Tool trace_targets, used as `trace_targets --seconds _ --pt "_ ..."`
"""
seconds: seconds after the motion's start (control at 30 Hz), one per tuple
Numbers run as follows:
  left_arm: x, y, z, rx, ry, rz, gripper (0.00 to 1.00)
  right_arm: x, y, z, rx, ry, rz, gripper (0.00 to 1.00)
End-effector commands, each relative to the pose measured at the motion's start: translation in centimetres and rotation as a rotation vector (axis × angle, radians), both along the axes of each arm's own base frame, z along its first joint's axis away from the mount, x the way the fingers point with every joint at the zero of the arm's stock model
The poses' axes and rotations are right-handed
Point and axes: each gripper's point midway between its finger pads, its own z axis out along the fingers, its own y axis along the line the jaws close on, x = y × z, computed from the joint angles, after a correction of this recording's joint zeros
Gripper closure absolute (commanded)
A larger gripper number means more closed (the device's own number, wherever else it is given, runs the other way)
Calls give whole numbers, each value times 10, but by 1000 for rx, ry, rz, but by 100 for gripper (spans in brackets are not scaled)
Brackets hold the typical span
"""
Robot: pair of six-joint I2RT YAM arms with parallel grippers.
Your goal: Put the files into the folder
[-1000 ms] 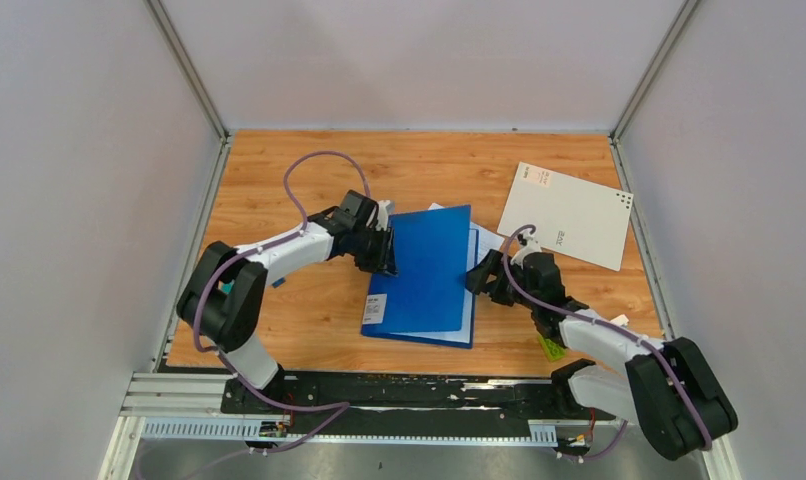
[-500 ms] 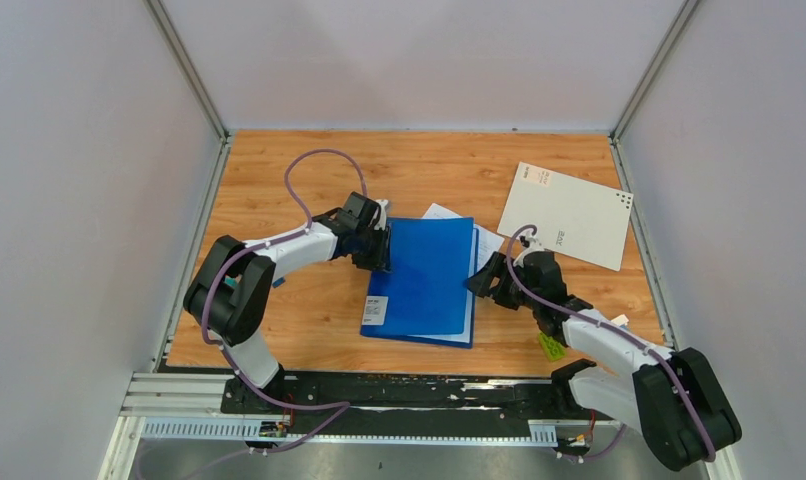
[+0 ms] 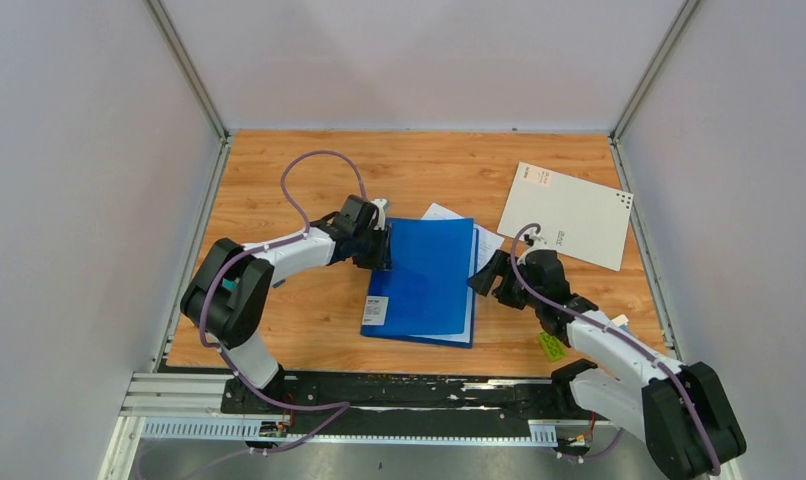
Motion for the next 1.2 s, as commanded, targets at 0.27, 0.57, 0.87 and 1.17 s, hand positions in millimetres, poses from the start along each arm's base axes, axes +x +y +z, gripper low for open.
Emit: trace_targets --seconds 0.27,0.57,0.87,1.17 --pt "-15 12 -29 86 57 16 63 8 -7 49 25 -123 -55 18" --pt "-15 7 -19 66 47 7 63 5 11 16 43 -57 7 23" --pt "13 31 76 171 -166 24 53 5 35 -12 -12 28 81 30" --pt "7 68 144 186 -313 50 41 12 82 -9 6 8 132 39"
